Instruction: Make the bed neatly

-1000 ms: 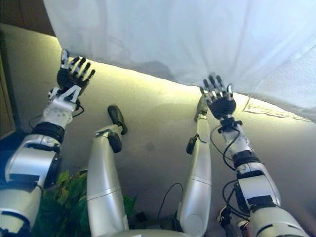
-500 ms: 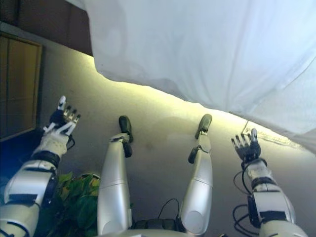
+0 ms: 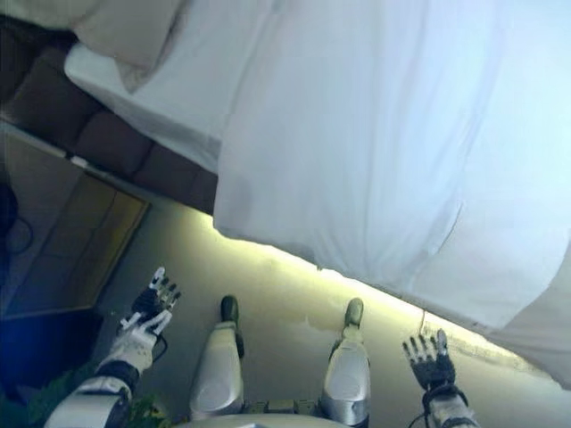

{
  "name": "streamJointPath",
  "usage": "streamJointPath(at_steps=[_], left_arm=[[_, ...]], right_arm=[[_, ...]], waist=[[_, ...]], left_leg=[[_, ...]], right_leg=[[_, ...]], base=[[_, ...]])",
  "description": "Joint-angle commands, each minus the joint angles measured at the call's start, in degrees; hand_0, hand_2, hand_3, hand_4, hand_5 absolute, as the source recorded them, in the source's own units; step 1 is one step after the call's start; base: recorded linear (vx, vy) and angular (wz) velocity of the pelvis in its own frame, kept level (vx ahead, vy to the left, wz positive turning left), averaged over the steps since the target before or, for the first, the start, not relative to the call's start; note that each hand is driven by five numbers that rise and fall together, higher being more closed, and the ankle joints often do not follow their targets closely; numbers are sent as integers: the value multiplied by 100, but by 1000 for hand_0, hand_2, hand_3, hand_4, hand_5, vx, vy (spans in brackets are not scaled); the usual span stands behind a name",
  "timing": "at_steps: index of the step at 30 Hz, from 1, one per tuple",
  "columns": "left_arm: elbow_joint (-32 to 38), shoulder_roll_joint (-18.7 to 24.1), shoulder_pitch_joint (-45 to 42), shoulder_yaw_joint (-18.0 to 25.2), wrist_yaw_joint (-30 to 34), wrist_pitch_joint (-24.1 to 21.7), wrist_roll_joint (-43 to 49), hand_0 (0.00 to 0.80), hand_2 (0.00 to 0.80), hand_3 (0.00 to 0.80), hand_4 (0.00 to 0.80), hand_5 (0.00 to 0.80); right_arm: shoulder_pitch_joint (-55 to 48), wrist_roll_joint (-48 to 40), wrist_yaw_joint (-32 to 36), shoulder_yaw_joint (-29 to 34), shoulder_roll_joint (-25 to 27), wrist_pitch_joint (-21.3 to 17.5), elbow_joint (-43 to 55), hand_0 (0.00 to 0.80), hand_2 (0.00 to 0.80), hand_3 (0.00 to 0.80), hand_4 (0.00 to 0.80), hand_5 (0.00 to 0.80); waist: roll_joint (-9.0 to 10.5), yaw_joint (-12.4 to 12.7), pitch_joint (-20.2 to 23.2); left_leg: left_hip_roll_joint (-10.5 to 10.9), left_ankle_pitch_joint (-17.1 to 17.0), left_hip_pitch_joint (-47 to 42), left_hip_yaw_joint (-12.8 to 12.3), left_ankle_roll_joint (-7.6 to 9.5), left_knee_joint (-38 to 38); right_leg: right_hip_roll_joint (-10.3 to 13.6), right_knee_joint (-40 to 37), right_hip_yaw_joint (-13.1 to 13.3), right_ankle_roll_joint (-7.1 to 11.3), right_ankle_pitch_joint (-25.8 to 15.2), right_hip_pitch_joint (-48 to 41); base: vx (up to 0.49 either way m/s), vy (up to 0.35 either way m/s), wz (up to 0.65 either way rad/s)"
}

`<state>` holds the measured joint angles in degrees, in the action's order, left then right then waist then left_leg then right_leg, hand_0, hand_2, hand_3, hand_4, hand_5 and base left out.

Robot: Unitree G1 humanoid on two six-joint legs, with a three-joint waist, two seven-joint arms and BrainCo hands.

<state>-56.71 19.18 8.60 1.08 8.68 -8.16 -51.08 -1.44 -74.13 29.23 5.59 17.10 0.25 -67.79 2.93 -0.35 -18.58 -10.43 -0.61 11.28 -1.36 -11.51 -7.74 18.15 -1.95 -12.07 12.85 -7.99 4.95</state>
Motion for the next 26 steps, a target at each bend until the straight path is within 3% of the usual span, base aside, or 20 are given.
streamJointPath(at_steps=[1,2,5,7,13,26], left_arm=[[532,9,43,-265,235,-181,622,0,0,0,0,0],[670,-32,-48,-386,358,-150,663,0,0,0,0,0],[893,-93,-364,-356,544,-165,914,0,0,0,0,0],[1265,-154,-600,-364,606,118,852,0,0,0,0,0],[1225,-203,-845,-254,990,308,905,0,0,0,0,0],[1336,-124,-949,-207,1043,608,1032,0,0,0,0,0]], right_arm=[[-215,311,160,-280,53,-638,887,0,0,0,0,0],[-258,326,89,-492,33,-800,1196,0,0,0,0,0],[-286,547,-29,-533,-43,-748,1553,0,0,0,0,0],[-343,554,-53,-586,-147,-753,1640,0,0,0,0,0],[-521,838,-285,-676,-461,-763,2031,0,0,0,0,0],[-610,705,-562,-772,-617,-689,2050,0,0,0,0,0]], waist=[[-171,199,508],[-172,241,629],[-190,282,872],[-177,395,1131],[-113,496,1489],[-190,473,1777]], left_leg=[[410,-598,-458,-463,550,1165],[447,-546,-548,-356,583,1124],[429,-505,-768,-411,608,1089],[427,-444,-937,-406,656,1048],[433,-362,-1276,-410,667,1127],[431,-282,-1432,-455,702,1173]], right_leg=[[-245,358,-72,-164,102,-96],[-254,379,-123,-193,137,-109],[-209,463,-156,-199,133,-183],[-239,478,-155,-217,224,-403],[-193,400,-311,-151,264,-799],[-166,376,-373,-101,375,-928]], base=[[20,-74,11],[60,-42,15],[121,-3,6],[190,-48,1],[123,-46,6],[27,-3,1]])
